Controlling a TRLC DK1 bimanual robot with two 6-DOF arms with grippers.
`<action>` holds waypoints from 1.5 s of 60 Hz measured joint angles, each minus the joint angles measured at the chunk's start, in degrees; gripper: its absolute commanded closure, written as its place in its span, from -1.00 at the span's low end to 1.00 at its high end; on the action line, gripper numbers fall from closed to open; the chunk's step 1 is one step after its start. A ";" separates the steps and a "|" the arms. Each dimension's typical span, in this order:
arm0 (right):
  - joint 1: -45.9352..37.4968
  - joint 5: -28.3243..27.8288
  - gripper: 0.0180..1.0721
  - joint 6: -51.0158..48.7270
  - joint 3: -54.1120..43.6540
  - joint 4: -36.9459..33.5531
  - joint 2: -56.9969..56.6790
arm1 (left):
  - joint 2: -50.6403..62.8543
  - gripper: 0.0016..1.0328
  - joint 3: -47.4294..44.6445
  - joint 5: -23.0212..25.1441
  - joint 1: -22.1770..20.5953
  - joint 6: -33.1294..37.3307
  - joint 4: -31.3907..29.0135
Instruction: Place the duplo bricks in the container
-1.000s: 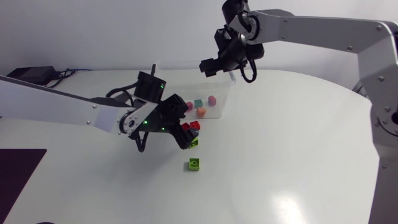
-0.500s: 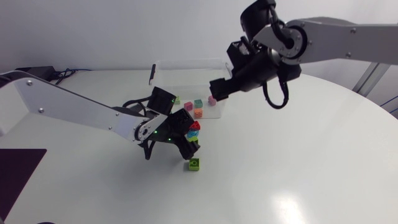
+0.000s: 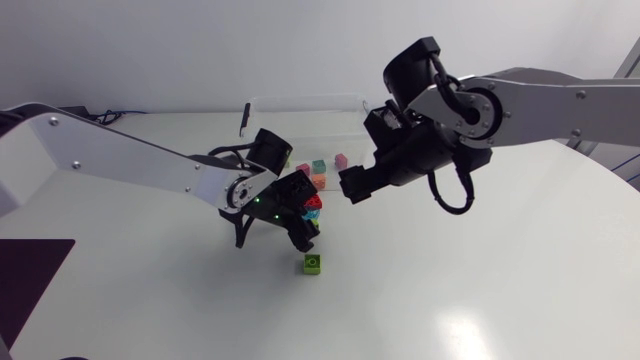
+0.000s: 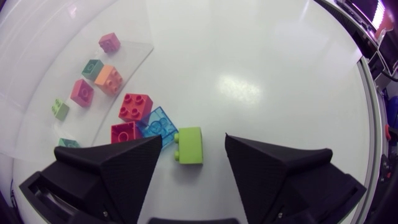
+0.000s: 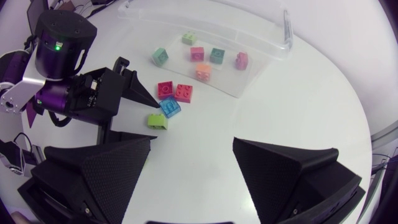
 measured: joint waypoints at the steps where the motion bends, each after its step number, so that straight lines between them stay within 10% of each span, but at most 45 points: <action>1: 0.00 -0.11 -0.83 0.00 -0.13 -0.02 0.00 | 0.09 -0.26 0.07 0.00 -0.04 0.09 -0.28; 24: 2.75 -3.32 -0.83 -0.24 -2.49 0.11 0.26 | 3.43 0.38 3.15 0.00 -0.42 0.33 -4.68; 90: 7.93 -13.03 -0.83 -25.49 -2.45 1.49 16.33 | -20.39 0.41 1.60 1.62 12.39 -1.01 -5.53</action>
